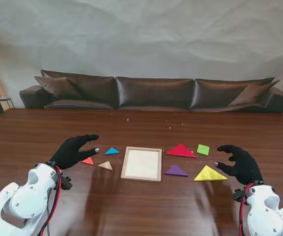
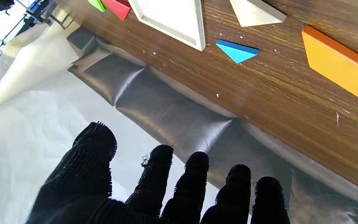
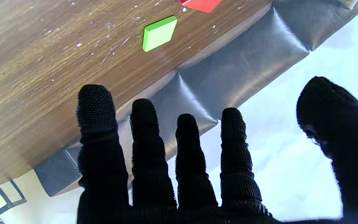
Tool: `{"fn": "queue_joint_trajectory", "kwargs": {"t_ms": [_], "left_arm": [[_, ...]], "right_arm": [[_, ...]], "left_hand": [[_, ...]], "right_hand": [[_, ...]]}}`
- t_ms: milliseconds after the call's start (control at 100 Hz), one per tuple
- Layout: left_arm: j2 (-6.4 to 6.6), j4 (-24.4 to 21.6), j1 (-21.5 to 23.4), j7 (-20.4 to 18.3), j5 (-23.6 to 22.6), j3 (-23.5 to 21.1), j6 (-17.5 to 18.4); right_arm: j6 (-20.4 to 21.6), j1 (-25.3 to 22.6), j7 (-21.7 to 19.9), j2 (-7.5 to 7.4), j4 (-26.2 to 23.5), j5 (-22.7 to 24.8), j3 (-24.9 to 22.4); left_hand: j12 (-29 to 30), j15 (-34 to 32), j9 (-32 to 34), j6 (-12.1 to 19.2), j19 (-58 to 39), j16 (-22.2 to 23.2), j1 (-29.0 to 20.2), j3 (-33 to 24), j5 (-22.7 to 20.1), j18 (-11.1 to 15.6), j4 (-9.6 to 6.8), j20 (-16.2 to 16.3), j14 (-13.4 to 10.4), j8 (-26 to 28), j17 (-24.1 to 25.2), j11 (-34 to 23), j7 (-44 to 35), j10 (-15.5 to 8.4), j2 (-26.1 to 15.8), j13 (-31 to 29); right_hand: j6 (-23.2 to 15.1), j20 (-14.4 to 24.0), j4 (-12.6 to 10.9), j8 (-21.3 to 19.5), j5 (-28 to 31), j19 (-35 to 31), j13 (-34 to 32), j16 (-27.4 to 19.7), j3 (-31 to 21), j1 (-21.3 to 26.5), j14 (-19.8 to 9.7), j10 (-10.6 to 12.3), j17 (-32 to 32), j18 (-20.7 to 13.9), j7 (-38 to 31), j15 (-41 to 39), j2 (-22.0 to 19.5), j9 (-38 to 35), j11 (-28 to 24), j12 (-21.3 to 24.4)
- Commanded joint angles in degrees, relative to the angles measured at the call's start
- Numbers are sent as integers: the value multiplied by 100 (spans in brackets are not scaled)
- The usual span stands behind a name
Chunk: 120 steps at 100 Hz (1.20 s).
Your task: Assemble the tangram pieces into a square
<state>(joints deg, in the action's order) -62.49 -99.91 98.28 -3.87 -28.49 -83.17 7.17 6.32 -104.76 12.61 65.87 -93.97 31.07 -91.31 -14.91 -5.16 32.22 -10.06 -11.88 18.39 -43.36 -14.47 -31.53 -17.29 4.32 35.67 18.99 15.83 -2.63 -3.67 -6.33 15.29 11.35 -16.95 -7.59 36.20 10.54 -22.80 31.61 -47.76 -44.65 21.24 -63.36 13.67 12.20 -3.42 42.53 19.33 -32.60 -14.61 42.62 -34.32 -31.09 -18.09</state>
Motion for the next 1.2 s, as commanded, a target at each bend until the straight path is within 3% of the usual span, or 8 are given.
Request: {"fn": "queue_joint_trajectory", "kwargs": {"t_ms": [0,270,370,540,750,1040,1190], "left_arm": [[-21,-7,-18,-135,-4,19,-30],[-3,20,-72,-222,-40,93,-138],[7,27,-105,-274,-50,134,-177],[24,76,-169,-350,-66,201,-192],[48,202,-299,-489,-10,313,-230],[73,312,-427,-619,17,448,-218],[77,305,-432,-639,25,462,-225]], "right_arm": [[-11,-38,-123,-10,-50,51,18],[-81,66,-345,-90,-42,331,168],[-238,203,-520,-180,1,811,335],[-542,635,-626,-335,344,1832,738],[-673,1053,-852,-467,727,2444,1153],[-840,1600,-711,-506,1485,2546,1764],[-801,1768,-796,-551,1769,2613,1891]], "left_hand": [[33,61,-79,92,178,-26,232,-155,115,167,-249,-28,-64,-17,131,0,72,-105,155,100],[23,58,-40,99,169,-26,241,-191,101,167,-238,-22,-63,-16,144,-9,68,-89,114,87],[15,48,-4,98,160,-21,243,-194,95,165,-236,-16,-65,-15,132,-20,65,-89,92,58],[2,30,38,85,151,-9,241,-194,81,165,-237,-10,-58,-13,121,-30,60,-62,69,24],[-14,17,85,61,146,4,219,-200,51,176,-237,-5,-48,-12,116,-37,53,-40,42,-11],[-31,15,117,55,138,14,220,-181,48,178,-236,4,-52,-12,104,-42,52,-30,23,-23],[-36,10,127,61,138,18,213,-182,38,174,-237,6,-50,-10,104,-42,48,-22,23,-38]], "right_hand": [[-162,-94,-159,57,-223,121,130,-36,-19,108,-3,28,-2184,83,78,32,135,164,111,110],[-47,-32,-135,60,-260,106,71,-3,-115,190,-11,-29,-2155,51,72,-29,308,235,102,100],[180,37,-89,42,-217,-9,-52,42,-336,237,-47,-112,-2029,20,-16,-127,610,237,38,72],[574,13,106,44,265,-358,-326,128,-985,251,-112,-256,-1800,-42,-395,-367,1500,276,-100,24],[882,-53,202,109,330,-657,-551,240,-1181,178,-232,-237,-1668,-110,-430,-623,1976,382,-197,-14],[832,-116,269,146,-89,-887,-811,346,-1267,41,-325,-8,-1508,-111,-522,-859,2307,335,-326,-62],[836,-137,284,207,-332,-937,-814,375,-1294,-29,-342,-59,-1483,-124,-495,-903,2332,416,-330,-67]]}}
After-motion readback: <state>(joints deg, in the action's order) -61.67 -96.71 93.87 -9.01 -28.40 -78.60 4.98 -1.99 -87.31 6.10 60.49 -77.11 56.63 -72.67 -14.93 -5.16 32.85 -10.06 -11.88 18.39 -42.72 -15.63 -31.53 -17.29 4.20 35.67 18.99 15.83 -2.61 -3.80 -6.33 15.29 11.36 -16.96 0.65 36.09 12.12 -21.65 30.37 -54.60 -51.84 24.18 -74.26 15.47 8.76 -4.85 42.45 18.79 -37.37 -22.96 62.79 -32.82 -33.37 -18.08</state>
